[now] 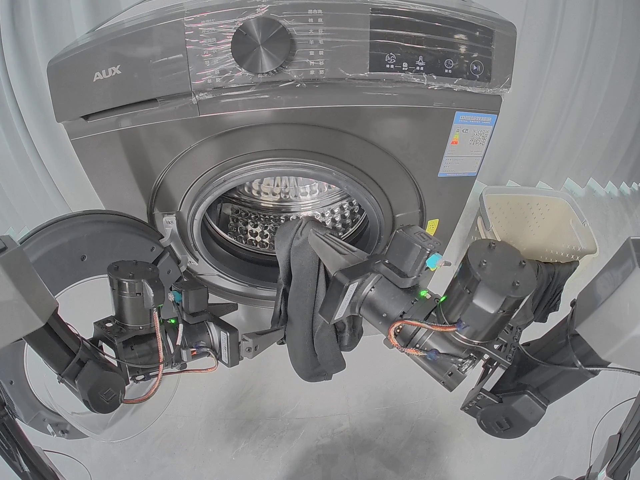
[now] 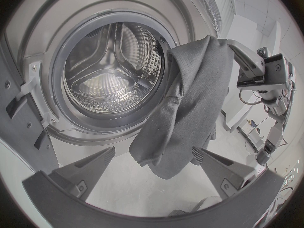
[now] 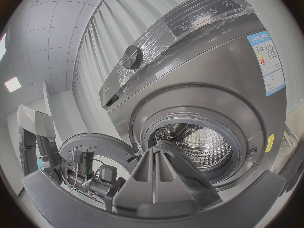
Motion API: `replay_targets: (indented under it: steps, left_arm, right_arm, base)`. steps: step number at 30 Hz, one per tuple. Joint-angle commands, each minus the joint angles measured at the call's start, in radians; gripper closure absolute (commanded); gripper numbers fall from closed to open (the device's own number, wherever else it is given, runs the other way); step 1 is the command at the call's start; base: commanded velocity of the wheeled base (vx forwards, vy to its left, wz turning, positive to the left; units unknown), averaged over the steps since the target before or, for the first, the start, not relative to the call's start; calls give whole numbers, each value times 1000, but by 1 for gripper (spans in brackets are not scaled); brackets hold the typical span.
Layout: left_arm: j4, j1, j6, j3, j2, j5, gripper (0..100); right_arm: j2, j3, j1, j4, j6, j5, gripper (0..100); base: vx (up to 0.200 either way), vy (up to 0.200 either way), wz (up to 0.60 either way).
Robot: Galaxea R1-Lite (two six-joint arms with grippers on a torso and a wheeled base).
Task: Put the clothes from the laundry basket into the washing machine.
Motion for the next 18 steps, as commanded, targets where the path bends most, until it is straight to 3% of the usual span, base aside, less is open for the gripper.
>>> replay_targets:
  steps: [1,18]
  left_arm:
    - [-14,3,-1,-8,44,1,0]
    - [-96,13,-5,-39,126,30,0]
  right_arm:
    - [-2,12,6,-1,0,0,100]
    - [-5,30,11,-15,-1,-1,100]
  base:
    - [0,0,0]
    - [0,0,0]
